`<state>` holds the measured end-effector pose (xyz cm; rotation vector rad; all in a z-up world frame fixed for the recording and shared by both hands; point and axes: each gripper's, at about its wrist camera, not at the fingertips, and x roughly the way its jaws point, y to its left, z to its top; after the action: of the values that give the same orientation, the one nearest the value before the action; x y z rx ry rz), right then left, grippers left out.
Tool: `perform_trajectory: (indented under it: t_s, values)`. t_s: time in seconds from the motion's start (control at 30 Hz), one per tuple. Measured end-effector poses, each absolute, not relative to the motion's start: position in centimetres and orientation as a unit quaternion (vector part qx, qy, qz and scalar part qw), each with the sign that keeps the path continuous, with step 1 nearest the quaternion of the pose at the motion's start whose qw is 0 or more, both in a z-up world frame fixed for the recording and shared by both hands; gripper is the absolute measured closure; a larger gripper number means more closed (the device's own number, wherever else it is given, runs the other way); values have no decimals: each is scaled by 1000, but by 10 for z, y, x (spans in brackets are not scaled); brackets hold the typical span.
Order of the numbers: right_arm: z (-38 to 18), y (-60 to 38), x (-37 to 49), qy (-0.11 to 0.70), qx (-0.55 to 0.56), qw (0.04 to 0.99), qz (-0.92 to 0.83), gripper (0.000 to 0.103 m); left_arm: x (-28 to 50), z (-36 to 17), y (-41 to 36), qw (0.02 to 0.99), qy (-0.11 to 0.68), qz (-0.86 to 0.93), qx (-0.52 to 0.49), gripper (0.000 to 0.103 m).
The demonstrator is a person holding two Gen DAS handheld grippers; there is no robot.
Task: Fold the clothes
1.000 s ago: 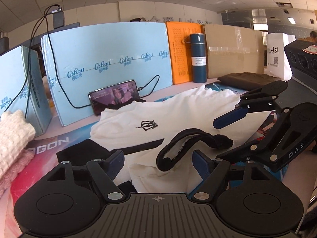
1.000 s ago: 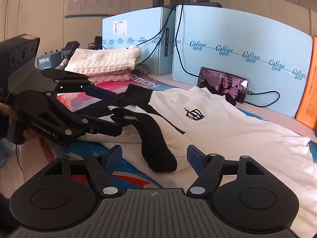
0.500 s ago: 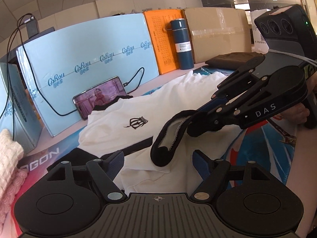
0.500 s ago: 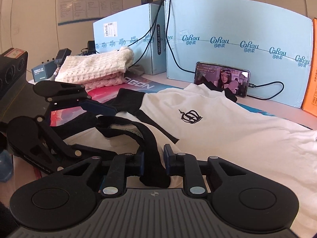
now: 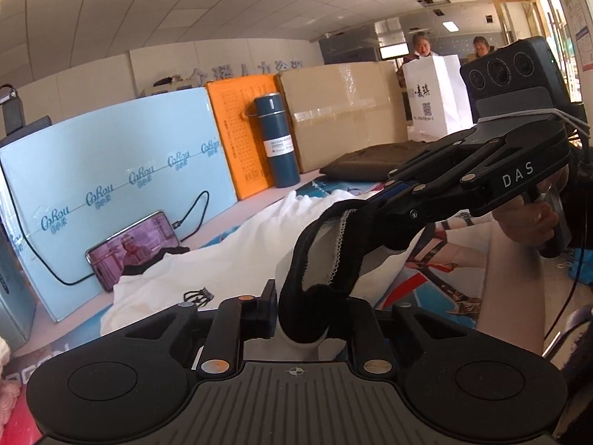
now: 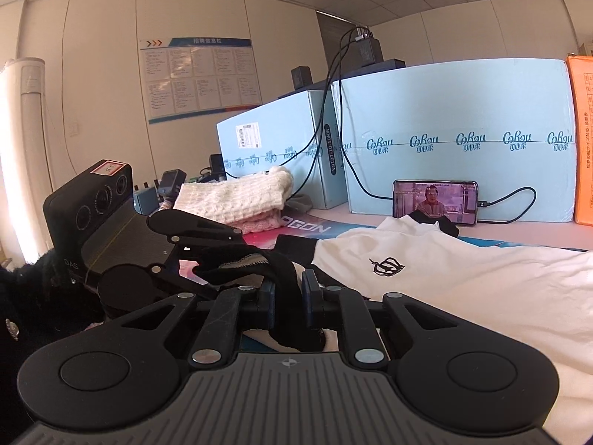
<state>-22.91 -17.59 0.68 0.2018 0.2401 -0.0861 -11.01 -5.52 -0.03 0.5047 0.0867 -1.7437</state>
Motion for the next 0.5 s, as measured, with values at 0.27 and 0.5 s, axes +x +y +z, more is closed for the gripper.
perform_trajectory:
  t_s: [0.27, 0.5]
  values:
    - [15, -142, -270, 122, 117, 985, 40, 93, -126, 3, -16, 518, 99, -836, 151, 92]
    - [-7, -124, -284, 183, 168, 967, 56, 89, -133, -31, -16, 469, 200, -841, 181, 91]
